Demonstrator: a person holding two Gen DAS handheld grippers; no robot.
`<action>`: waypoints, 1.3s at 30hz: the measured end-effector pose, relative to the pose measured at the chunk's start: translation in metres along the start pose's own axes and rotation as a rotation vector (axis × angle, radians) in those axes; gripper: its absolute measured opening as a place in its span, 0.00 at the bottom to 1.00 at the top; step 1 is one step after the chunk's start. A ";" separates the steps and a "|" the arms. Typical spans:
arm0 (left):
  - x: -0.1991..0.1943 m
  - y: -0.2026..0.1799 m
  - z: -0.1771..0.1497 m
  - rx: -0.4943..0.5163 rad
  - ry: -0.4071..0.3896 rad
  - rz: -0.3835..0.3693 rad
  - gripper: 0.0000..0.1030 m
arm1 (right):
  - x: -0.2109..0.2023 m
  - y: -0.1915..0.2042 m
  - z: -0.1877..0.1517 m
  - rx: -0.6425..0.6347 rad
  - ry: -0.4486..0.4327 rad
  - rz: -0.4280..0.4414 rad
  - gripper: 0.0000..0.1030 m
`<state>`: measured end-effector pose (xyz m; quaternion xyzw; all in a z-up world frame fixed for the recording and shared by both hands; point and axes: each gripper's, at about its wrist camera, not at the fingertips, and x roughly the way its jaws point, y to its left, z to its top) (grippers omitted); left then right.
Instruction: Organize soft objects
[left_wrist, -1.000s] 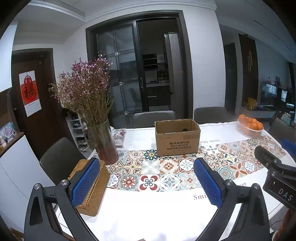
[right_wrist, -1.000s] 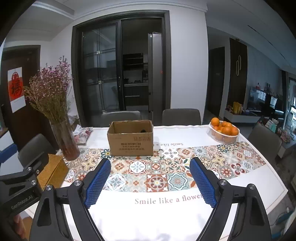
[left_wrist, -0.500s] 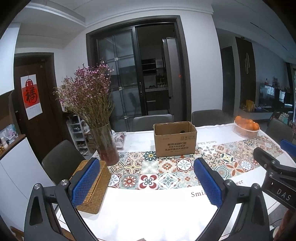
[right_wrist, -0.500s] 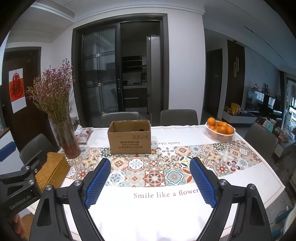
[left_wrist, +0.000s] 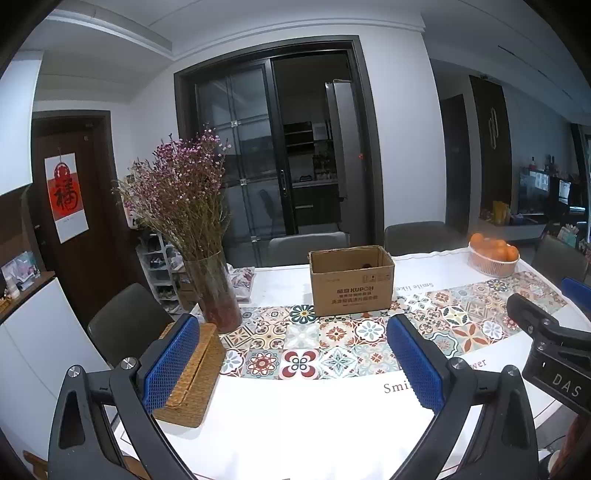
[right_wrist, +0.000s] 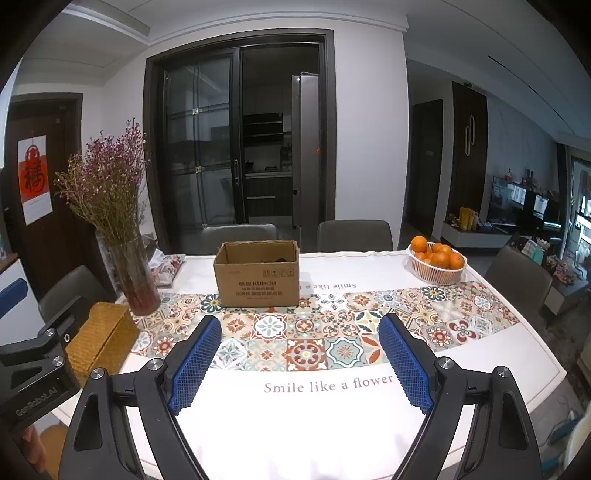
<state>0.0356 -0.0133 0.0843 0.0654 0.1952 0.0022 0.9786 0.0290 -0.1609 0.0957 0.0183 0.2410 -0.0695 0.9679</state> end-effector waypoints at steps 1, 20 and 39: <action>0.000 -0.001 0.000 0.001 0.000 0.001 1.00 | 0.000 0.000 0.000 0.001 0.001 0.001 0.86; -0.001 -0.005 -0.001 0.014 -0.009 0.005 1.00 | -0.001 -0.008 0.000 0.004 -0.001 0.000 0.86; -0.003 -0.005 -0.001 0.013 -0.005 -0.002 1.00 | -0.004 -0.011 0.001 0.004 -0.007 -0.009 0.86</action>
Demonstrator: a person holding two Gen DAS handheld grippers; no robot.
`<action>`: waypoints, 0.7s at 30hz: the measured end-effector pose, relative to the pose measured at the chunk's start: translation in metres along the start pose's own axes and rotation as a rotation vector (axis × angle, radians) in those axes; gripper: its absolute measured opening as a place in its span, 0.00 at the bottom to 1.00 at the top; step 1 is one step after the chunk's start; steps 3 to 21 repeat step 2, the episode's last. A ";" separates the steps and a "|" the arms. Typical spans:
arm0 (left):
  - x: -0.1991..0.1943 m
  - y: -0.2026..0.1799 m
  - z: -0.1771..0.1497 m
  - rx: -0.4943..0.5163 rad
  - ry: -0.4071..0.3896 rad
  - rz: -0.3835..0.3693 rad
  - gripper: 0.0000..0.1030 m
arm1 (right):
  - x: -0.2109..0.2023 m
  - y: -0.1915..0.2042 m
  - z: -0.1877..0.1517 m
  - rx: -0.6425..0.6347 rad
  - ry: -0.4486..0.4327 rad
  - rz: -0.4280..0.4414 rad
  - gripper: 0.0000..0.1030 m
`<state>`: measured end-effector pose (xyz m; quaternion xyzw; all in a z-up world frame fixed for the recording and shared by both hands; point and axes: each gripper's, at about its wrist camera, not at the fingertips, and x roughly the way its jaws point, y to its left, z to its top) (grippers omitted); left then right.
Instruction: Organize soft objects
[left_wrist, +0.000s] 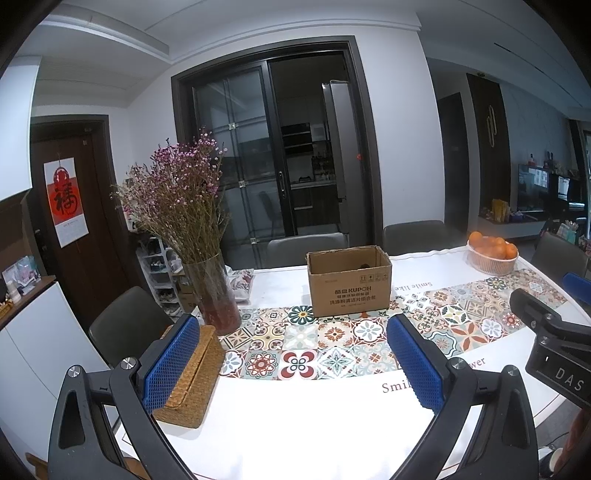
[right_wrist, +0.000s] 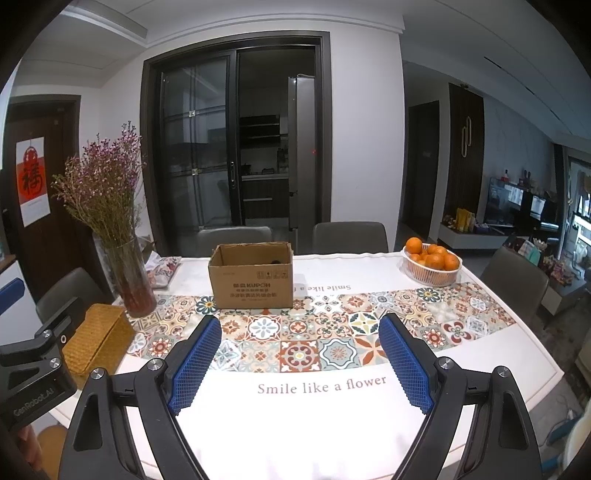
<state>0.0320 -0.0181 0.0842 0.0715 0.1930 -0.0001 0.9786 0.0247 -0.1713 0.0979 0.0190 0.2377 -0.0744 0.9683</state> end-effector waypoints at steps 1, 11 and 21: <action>0.000 0.000 0.000 0.000 0.000 0.000 1.00 | 0.000 0.000 0.000 0.000 -0.001 -0.001 0.86; 0.000 0.000 0.000 -0.001 0.000 0.000 1.00 | -0.001 -0.001 0.000 -0.001 -0.001 0.000 0.86; 0.000 0.000 0.000 -0.001 0.000 0.000 1.00 | -0.001 -0.001 0.000 -0.001 -0.001 0.000 0.86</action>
